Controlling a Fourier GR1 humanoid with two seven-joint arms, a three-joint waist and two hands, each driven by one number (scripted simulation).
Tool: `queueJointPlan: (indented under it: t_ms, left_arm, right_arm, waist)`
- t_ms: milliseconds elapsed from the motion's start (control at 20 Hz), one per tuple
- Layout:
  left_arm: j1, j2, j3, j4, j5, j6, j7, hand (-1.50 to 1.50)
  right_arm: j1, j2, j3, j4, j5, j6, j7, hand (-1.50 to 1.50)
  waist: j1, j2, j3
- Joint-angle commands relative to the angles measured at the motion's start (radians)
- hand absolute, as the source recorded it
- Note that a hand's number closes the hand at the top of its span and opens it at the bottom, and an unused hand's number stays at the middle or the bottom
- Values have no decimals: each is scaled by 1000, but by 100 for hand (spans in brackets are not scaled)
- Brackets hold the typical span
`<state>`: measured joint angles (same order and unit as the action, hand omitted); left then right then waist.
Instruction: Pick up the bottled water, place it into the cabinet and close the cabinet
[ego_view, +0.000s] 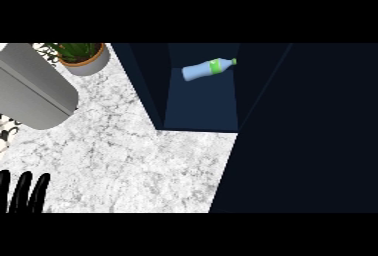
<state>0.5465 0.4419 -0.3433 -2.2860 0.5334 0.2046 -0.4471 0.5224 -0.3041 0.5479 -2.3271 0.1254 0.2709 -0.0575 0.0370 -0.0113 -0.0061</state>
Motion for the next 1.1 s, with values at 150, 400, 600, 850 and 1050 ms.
queueJointPlan:
  t_ms: [150,400,600,850,1050]
  left_arm:
    - [135,54,108,-40,111,-117,-43,-150]
    - [174,69,153,-46,137,-176,-59,-150]
    - [200,99,236,-27,211,-255,-67,-150]
    - [320,106,329,-24,270,-364,-118,-150]
    - [350,101,411,66,295,-469,-172,-150]
  right_arm:
    - [-66,122,230,-30,10,-3,181,150]
    - [-143,208,187,66,-60,-20,206,150]
    - [-225,275,171,50,-91,-39,315,150]
    - [-465,301,163,164,-150,-193,420,150]
    - [-699,303,63,275,-272,-317,481,150]
  waist:
    - [21,9,0]
    - [41,14,2]
    - [31,13,1]
    - [23,10,3]
    - [17,14,4]
